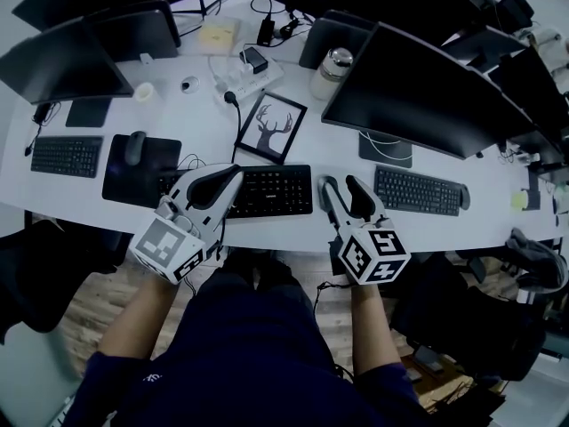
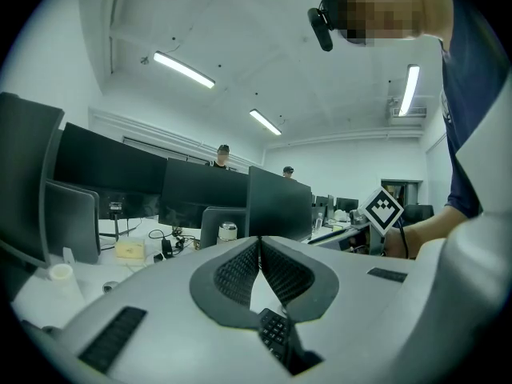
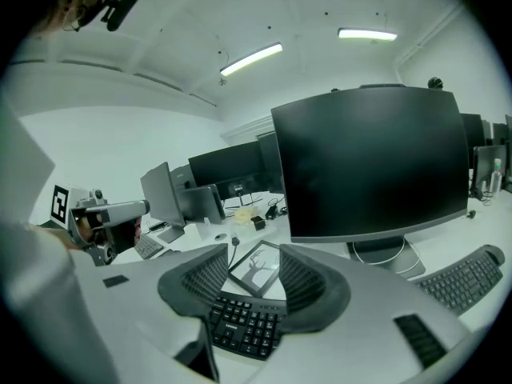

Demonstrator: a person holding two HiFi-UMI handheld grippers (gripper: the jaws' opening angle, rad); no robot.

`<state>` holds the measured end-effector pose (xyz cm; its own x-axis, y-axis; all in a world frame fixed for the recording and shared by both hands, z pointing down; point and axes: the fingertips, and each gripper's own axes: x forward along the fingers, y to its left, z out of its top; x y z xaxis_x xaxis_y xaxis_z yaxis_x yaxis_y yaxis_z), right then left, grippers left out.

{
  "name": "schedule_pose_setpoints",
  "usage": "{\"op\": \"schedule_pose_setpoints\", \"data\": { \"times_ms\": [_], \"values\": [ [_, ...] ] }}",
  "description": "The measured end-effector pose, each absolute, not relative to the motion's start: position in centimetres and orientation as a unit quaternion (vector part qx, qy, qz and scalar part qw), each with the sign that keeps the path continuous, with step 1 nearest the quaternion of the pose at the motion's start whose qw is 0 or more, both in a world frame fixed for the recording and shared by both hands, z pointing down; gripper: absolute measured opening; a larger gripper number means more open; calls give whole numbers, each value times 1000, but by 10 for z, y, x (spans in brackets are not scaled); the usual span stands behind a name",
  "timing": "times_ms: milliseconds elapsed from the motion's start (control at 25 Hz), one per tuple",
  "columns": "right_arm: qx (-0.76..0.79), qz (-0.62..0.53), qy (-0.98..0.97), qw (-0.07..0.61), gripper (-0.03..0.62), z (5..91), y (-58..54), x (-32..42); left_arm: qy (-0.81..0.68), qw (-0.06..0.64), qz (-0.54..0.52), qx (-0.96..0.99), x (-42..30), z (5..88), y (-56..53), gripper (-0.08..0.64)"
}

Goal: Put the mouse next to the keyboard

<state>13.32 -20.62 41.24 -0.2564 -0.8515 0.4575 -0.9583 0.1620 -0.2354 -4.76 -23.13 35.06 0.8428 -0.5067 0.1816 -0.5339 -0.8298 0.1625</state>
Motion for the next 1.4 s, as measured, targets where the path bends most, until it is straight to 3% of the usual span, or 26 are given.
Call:
{"op": "schedule_pose_setpoints", "data": {
  "times_ms": [760, 1400],
  "values": [
    [562, 207, -798, 69, 159, 361, -208, 112, -298, 93, 58, 948, -48, 337, -226, 37],
    [538, 199, -818, 30, 83, 335, -206, 116, -316, 87, 51, 943, -36, 325, -216, 37]
  ]
}}
